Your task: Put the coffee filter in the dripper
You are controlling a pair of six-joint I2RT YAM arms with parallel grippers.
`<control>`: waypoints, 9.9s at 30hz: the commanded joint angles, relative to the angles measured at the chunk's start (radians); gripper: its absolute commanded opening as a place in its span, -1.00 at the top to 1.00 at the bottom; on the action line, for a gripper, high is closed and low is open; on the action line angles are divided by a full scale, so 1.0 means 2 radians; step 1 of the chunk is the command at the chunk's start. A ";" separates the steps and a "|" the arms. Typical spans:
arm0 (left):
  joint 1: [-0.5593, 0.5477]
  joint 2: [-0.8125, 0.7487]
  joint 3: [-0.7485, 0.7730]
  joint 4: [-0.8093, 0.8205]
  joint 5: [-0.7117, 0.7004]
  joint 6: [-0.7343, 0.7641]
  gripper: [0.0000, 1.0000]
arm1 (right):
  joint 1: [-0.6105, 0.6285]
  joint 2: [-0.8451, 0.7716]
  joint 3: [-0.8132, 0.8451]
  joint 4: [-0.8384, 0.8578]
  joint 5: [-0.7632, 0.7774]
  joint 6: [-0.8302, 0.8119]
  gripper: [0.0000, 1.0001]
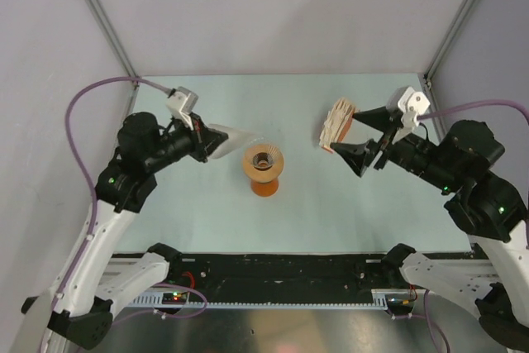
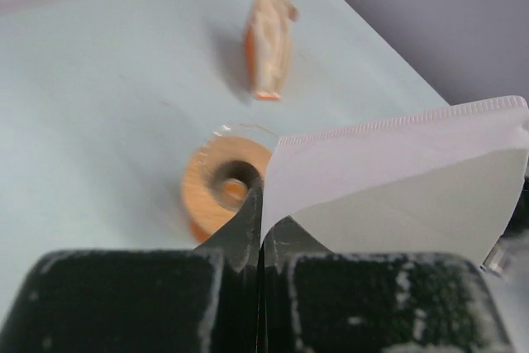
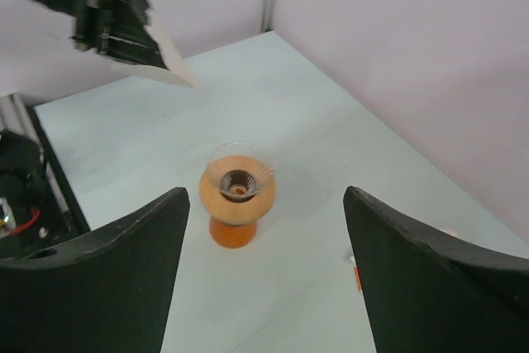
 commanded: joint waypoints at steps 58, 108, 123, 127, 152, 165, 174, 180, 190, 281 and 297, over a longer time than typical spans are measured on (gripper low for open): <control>-0.168 0.007 0.046 0.188 -0.347 0.235 1.00 | 0.135 0.235 0.056 0.311 0.134 0.044 -0.79; -0.202 0.035 0.039 0.238 -0.378 0.237 0.99 | 0.153 0.277 0.084 0.288 0.230 0.044 0.61; -0.221 0.037 0.047 0.223 -0.377 0.209 0.99 | 0.164 0.288 0.095 0.289 0.294 -0.006 0.85; -0.220 0.038 0.048 0.221 -0.397 0.207 1.00 | 0.159 0.275 0.088 0.273 0.269 -0.004 0.22; -0.222 0.050 0.066 0.207 -0.357 0.181 1.00 | 0.154 0.276 0.095 0.244 0.247 -0.048 0.77; -0.218 0.011 0.096 0.075 -0.261 0.242 -0.41 | 0.085 0.227 0.061 0.215 0.116 -0.022 1.00; -0.122 -0.039 0.150 -0.126 -0.035 0.335 -0.99 | 0.008 0.157 0.011 0.167 -0.162 -0.122 1.00; -0.120 -0.001 0.180 -0.176 -0.004 0.419 -0.98 | 0.043 0.144 0.016 0.103 -0.253 -0.188 1.00; -0.198 0.021 0.195 -0.191 -0.042 0.501 -0.78 | 0.078 0.161 0.037 0.065 -0.261 -0.171 1.00; -0.140 0.070 0.198 -0.155 0.166 0.062 0.30 | 0.088 0.143 0.043 0.038 -0.247 -0.187 1.00; -0.094 0.082 0.193 -0.151 0.233 0.027 1.00 | 0.058 0.142 0.043 0.054 -0.256 -0.167 1.00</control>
